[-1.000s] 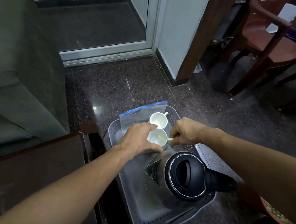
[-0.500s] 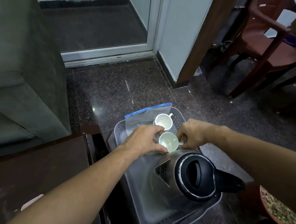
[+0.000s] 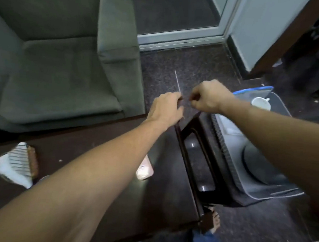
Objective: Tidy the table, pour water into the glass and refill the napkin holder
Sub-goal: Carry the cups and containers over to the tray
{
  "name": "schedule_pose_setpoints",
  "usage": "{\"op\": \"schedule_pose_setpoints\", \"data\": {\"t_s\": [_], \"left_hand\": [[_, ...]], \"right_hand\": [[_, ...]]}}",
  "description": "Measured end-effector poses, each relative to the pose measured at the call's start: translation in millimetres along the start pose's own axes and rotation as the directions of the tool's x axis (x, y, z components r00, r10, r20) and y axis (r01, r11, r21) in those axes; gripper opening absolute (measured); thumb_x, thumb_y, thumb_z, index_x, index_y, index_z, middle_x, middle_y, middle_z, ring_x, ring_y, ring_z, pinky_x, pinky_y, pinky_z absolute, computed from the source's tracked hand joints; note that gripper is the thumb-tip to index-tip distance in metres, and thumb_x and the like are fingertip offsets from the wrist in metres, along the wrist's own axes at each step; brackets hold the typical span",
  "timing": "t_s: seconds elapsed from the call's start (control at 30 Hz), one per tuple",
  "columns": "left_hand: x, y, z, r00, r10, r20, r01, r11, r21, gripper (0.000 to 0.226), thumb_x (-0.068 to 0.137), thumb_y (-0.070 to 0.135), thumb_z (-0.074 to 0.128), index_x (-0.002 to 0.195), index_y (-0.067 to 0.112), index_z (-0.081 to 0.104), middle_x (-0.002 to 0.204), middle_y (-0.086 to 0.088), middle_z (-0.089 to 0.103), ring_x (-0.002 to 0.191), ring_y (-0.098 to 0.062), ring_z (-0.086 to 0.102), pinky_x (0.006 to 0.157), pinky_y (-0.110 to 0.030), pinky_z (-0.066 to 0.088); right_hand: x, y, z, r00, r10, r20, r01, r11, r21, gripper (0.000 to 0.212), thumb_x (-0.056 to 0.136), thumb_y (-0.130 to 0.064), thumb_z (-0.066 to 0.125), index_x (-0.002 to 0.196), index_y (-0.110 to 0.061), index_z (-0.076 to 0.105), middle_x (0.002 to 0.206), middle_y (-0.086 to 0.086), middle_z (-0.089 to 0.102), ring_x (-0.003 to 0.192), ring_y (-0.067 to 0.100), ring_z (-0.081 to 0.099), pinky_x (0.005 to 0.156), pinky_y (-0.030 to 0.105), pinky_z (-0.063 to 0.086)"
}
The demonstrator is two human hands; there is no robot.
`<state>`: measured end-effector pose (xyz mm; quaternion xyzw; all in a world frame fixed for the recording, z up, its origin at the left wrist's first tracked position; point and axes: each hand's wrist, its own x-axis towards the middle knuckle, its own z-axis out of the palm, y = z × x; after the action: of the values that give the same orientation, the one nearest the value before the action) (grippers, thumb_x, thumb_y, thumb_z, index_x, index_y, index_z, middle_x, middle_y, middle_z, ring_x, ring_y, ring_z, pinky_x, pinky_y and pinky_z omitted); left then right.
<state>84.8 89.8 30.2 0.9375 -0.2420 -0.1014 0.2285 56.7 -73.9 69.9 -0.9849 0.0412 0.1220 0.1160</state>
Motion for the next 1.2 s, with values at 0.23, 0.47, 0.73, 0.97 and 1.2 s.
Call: {"op": "schedule_pose_setpoints", "data": {"t_s": [0.23, 0.47, 0.73, 0.97, 1.2], "left_hand": [[-56, -106, -22, 0.971, -0.183, 0.157, 0.173, 0.982, 0.072, 0.037, 0.091, 0.024, 0.062, 0.127, 0.025, 0.068, 0.127, -0.006, 0.072, 0.122, -0.030, 0.064, 0.104, -0.036, 0.049], [-92, -139, 21, 0.919, -0.245, 0.308, 0.217, 0.969, 0.121, 0.038, 0.097, 0.024, 0.057, 0.134, 0.025, 0.064, 0.137, -0.008, 0.065, 0.127, -0.032, 0.060, 0.107, -0.039, 0.049], [-114, -166, 71, 0.867, -0.324, 0.379, 0.282, 0.945, 0.165, 0.033, 0.100, 0.026, 0.052, 0.130, 0.022, 0.067, 0.135, -0.012, 0.064, 0.125, -0.035, 0.059, 0.101, -0.037, 0.048], [-123, -169, 88, 0.856, -0.362, 0.369, 0.341, 0.932, 0.122, 0.026, 0.096, 0.021, 0.055, 0.114, 0.024, 0.074, 0.120, -0.010, 0.070, 0.115, -0.032, 0.063, 0.091, -0.032, 0.047], [-95, -129, 80, 0.918, -0.257, 0.303, 0.266, 0.964, 0.010, 0.025, 0.098, 0.027, 0.056, 0.111, 0.026, 0.076, 0.116, -0.006, 0.073, 0.116, -0.029, 0.062, 0.096, -0.031, 0.046]], "right_hand": [[-13, -128, 71, 0.968, 0.098, 0.231, -0.109, 0.993, 0.037, 0.030, 0.080, -0.027, 0.071, 0.109, -0.021, 0.077, 0.115, 0.013, 0.074, 0.108, 0.034, 0.070, 0.092, 0.038, 0.058], [-43, -158, 144, 0.925, 0.213, 0.314, -0.228, 0.974, 0.013, 0.040, 0.085, -0.041, 0.075, 0.114, -0.014, 0.068, 0.118, 0.013, 0.069, 0.110, 0.035, 0.068, 0.083, 0.035, 0.053], [-68, -165, 209, 0.895, 0.323, 0.307, -0.373, 0.920, 0.119, 0.052, 0.070, -0.062, 0.079, 0.098, -0.021, 0.063, 0.091, 0.001, 0.059, 0.098, 0.026, 0.069, 0.068, 0.030, 0.045], [-83, -169, 245, 0.884, 0.359, 0.299, -0.417, 0.896, 0.155, 0.069, 0.075, -0.056, 0.082, 0.127, -0.018, 0.058, 0.120, 0.005, 0.062, 0.106, 0.025, 0.067, 0.082, 0.035, 0.053], [-85, -130, 210, 0.907, 0.393, 0.154, -0.416, 0.894, 0.165, 0.061, 0.077, -0.046, 0.077, 0.123, -0.012, 0.056, 0.121, 0.007, 0.059, 0.106, 0.028, 0.068, 0.078, 0.034, 0.050]]}}
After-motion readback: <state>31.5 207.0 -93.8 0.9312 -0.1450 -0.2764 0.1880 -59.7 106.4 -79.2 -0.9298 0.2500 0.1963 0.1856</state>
